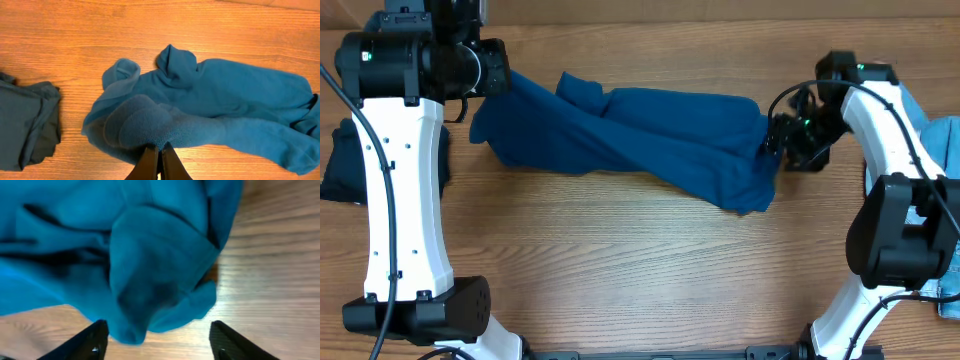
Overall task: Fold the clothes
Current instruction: 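Grasp the teal shirt's right end with the right gripper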
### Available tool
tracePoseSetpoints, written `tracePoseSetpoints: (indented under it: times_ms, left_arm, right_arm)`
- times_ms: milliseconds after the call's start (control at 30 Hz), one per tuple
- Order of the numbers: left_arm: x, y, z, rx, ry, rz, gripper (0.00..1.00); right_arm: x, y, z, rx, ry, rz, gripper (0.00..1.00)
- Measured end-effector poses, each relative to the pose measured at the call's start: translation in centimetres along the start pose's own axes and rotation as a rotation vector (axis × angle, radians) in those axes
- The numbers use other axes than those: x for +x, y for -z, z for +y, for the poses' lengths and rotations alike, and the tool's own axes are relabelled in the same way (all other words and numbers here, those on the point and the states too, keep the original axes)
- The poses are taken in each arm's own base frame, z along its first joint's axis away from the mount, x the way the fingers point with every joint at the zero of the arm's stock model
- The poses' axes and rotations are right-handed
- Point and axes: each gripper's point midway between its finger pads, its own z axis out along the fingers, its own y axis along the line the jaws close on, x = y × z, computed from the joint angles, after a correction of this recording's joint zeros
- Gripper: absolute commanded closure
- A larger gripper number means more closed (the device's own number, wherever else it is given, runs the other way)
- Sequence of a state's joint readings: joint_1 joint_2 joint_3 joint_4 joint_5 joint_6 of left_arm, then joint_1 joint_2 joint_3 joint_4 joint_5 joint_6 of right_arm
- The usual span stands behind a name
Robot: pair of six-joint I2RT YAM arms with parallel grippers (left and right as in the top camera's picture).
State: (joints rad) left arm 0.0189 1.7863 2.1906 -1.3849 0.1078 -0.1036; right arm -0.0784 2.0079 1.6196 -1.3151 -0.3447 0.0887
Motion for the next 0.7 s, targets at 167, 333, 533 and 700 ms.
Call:
tracePoseSetpoints:
  times_ms: [167,333,533,700]
  left_arm:
    - [0.0,0.0,0.0,0.0,-0.003,0.0,0.96]
    - [0.1,0.0,0.0,0.0,-0.003,0.003,0.96]
    - [0.1,0.0,0.0,0.0,-0.003,0.003,0.96]
    - [0.1,0.0,0.0,0.0,-0.003,0.003,0.96]
  right_arm:
    - [-0.9,-2.3,-1.2,-0.09,-0.019,-0.043,0.28]
    - [-0.4,-4.8,-2.3,-0.221,-0.011,-0.057,0.28]
    - [-0.5,-5.3,-0.9,-0.349,0.059,-0.085,0.5]
    - [0.2,-4.7,0.6,-0.448,0.098,-0.067,0.59]
